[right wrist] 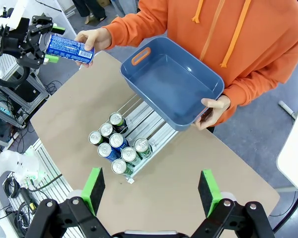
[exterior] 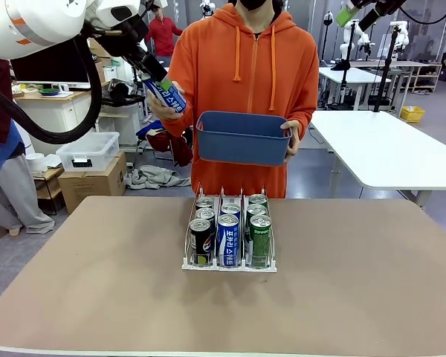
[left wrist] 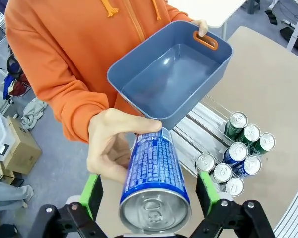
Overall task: Fill the beverage cans into the dispenser.
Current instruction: Pick up the Ionic drink handed by the human.
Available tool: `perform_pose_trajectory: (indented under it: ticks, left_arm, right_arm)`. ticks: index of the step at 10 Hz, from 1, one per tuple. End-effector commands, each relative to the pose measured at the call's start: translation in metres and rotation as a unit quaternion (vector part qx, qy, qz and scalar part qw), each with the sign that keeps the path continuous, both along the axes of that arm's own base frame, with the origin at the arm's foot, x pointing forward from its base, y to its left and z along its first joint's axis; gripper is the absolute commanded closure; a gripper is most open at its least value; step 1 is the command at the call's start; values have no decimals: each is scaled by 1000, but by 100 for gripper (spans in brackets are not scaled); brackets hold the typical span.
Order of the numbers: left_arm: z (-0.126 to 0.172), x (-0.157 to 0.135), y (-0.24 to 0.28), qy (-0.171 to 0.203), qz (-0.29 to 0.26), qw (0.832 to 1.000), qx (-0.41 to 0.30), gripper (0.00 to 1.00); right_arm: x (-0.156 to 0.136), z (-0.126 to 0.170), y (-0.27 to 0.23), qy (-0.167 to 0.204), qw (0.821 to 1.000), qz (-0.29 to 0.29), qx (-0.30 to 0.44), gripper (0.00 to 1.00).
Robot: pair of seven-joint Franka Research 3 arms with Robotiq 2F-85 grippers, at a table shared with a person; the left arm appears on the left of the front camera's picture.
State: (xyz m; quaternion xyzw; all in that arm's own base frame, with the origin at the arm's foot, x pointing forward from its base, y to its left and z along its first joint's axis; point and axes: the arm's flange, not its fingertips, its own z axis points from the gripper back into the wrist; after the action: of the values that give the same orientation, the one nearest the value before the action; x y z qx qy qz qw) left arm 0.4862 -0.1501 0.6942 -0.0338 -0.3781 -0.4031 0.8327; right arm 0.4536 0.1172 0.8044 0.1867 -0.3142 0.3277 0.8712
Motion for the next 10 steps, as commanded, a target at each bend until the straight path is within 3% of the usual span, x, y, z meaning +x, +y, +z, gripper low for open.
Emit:
perform_pose_trajectory:
  ticks: [1,7,8,9,10]
  left_arm:
    - [-8,1,1,0,-7,1000,-9,0]
    - [0,1,-1,0,0,1000,0,2]
    - [-1,1,-1,4,4,1000,1,20]
    - [-2,1,-1,8,9,1000,0,22]
    - [-3,1,-1,12,10,1000,0,40]
  right_arm:
    - [-1,0,-1,1,1000,1,-1,0]
    - [-1,0,-1,1,1000,1,-1,0]
    - [-1,0,-1,1,1000,1,-1,0]
    - [-1,0,-1,1,1000,1,-1,0]
    - [-1,0,-1,1,1000,1,-1,0]
